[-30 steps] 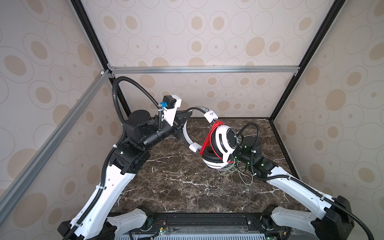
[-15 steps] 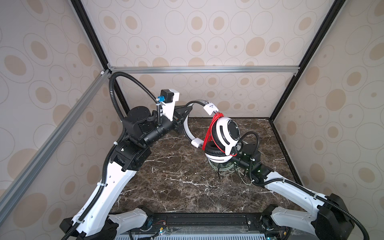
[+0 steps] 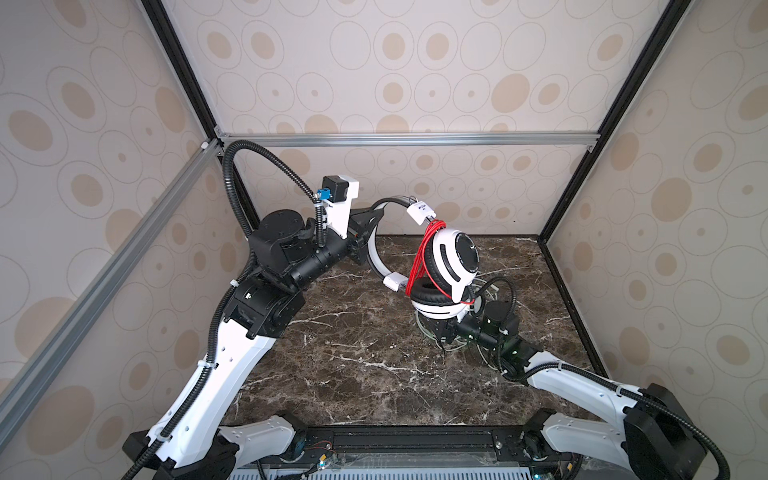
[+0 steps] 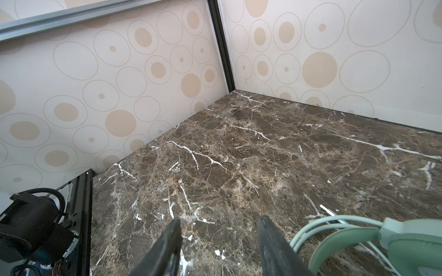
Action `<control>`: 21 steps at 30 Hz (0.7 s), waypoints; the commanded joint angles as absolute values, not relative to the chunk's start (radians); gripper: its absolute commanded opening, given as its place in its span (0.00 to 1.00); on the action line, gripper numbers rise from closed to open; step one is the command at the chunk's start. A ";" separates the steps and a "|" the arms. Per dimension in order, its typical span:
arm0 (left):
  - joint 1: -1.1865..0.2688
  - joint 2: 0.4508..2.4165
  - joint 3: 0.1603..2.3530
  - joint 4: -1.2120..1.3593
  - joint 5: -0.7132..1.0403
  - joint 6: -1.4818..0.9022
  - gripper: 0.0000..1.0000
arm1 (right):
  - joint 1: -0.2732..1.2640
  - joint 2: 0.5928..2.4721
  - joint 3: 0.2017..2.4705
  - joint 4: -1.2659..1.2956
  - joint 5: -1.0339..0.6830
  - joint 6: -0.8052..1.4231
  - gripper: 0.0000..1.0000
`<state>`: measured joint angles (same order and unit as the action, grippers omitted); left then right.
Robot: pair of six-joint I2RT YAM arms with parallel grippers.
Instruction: Wrap the headphones
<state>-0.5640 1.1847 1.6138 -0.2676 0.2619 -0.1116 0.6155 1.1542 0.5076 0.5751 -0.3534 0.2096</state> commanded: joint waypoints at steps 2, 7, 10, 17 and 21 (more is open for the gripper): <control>-0.571 1.180 1.687 -0.197 0.244 -0.170 0.00 | 0.612 1.186 0.466 0.643 -0.388 0.248 0.53; -0.571 1.186 1.694 -0.203 0.225 -0.171 0.00 | 0.612 1.200 0.436 0.669 -0.391 0.255 0.52; -0.571 1.187 1.697 -0.207 0.206 -0.173 0.00 | 0.612 1.195 0.415 0.671 -0.385 0.256 0.50; -0.571 1.186 1.700 -0.208 0.187 -0.184 0.00 | 0.612 1.186 0.358 0.697 -0.359 0.264 0.48; -0.571 1.188 1.709 -0.212 0.187 -0.186 0.00 | 0.612 1.217 0.344 0.735 -0.352 0.272 0.48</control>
<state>-0.5640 1.2011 1.6352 -0.2802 0.1947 -0.1268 0.6155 1.2007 0.3584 0.6743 -0.3622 0.2546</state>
